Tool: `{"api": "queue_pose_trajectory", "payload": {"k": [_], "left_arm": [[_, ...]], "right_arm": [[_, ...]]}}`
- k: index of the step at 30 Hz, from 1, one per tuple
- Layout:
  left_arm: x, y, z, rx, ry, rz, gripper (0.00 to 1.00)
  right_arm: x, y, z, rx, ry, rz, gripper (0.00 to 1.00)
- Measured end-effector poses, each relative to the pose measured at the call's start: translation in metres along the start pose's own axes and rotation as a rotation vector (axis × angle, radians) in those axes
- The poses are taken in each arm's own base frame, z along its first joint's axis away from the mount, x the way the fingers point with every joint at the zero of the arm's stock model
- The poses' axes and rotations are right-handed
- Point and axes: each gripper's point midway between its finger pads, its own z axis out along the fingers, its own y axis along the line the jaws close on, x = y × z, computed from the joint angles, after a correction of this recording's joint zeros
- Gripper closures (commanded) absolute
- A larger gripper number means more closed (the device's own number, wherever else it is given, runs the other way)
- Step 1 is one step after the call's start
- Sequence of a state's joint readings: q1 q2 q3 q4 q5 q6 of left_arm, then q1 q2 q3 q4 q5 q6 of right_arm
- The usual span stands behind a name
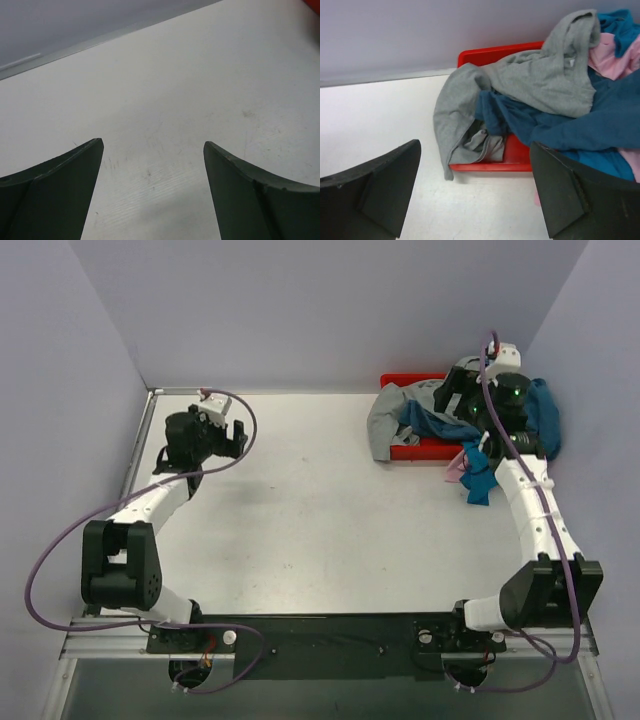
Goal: Fold and stack the t-shirts
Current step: Grab crumpled tshirt from bin with the right arm
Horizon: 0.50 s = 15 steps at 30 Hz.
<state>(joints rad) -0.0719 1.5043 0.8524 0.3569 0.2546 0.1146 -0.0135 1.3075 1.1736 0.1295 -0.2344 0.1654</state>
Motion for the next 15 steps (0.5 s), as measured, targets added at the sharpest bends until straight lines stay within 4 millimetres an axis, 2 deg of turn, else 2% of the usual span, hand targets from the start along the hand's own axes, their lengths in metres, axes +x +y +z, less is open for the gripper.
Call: {"api": "queue_pose_trajectory", "payload": {"k": [3, 4, 6, 9, 10, 13, 15], "left_arm": [[-0.037, -0.004, 0.007, 0.069, 0.025, 0.015, 0.12], [-0.044, -0.006, 0.01, 0.086, 0.042, 0.013, 0.12], [-0.046, -0.009, 0.014, 0.118, 0.089, -0.002, 0.13], [-0.029, -0.016, 0.018, 0.155, 0.185, -0.032, 0.14], [-0.02, -0.018, 0.019, 0.165, 0.226, -0.044, 0.14], [0.008, -0.026, 0.02, 0.19, 0.335, -0.07, 0.15], [0.021, -0.03, 0.018, 0.202, 0.386, -0.078, 0.16]], "right_arm": [[-0.011, -0.017, 0.029, 0.108, 0.088, 0.024, 0.21], [-0.006, -0.029, 0.04, 0.165, 0.123, 0.03, 0.21], [0.022, -0.056, 0.055, 0.28, 0.22, 0.033, 0.28], [0.071, -0.099, 0.062, 0.424, 0.385, 0.047, 0.3], [0.082, -0.116, 0.063, 0.477, 0.425, 0.054, 0.31], [0.098, -0.164, 0.059, 0.613, 0.479, 0.081, 0.31], [0.096, -0.191, 0.051, 0.683, 0.484, 0.108, 0.32]]}}
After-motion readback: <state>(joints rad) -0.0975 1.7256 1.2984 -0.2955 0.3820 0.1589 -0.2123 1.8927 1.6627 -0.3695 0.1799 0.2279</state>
